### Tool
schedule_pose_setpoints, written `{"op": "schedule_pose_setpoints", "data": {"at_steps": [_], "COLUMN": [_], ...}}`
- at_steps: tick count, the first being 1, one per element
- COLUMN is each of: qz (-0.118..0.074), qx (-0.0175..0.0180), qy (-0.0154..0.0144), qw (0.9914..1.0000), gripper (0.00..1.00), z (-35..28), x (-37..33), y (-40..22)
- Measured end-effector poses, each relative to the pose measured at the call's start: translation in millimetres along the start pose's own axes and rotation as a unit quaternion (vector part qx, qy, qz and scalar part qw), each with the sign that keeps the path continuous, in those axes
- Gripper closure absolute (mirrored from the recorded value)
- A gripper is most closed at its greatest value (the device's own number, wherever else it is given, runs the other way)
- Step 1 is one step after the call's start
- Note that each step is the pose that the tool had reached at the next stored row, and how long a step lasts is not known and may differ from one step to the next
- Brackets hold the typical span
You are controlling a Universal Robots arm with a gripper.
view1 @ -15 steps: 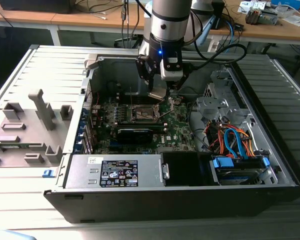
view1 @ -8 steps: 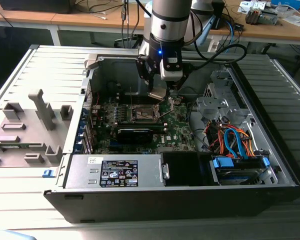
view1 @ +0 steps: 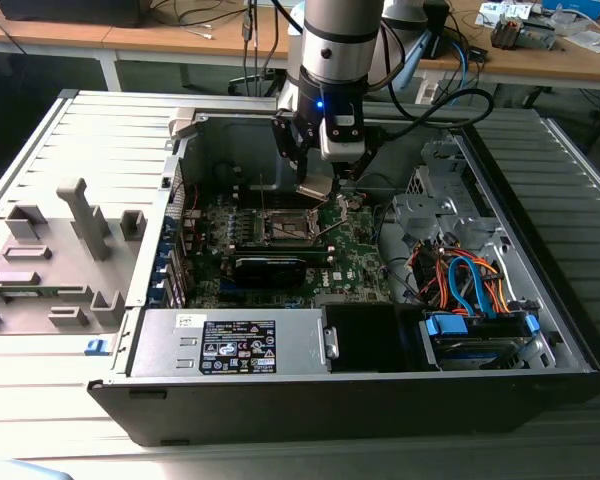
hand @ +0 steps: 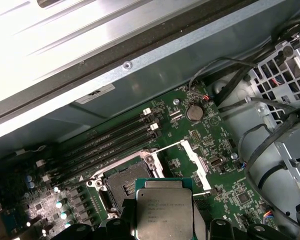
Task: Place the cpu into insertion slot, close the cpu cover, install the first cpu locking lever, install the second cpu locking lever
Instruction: 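Place the cpu into insertion slot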
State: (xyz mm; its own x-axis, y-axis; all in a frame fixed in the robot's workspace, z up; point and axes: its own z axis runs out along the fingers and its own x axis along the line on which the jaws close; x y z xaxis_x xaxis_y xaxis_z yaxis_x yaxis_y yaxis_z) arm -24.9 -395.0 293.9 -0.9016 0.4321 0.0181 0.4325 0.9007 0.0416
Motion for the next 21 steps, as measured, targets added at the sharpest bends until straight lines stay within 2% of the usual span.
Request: {"op": "schedule_pose_setpoints", "data": {"at_steps": [21], "qz": [0.013], "qx": [-0.0002], "qy": [-0.0005], "qw": [0.99992], "gripper": [0.45], "z": [0.2], "x": [0.0], "y": [0.0]}}
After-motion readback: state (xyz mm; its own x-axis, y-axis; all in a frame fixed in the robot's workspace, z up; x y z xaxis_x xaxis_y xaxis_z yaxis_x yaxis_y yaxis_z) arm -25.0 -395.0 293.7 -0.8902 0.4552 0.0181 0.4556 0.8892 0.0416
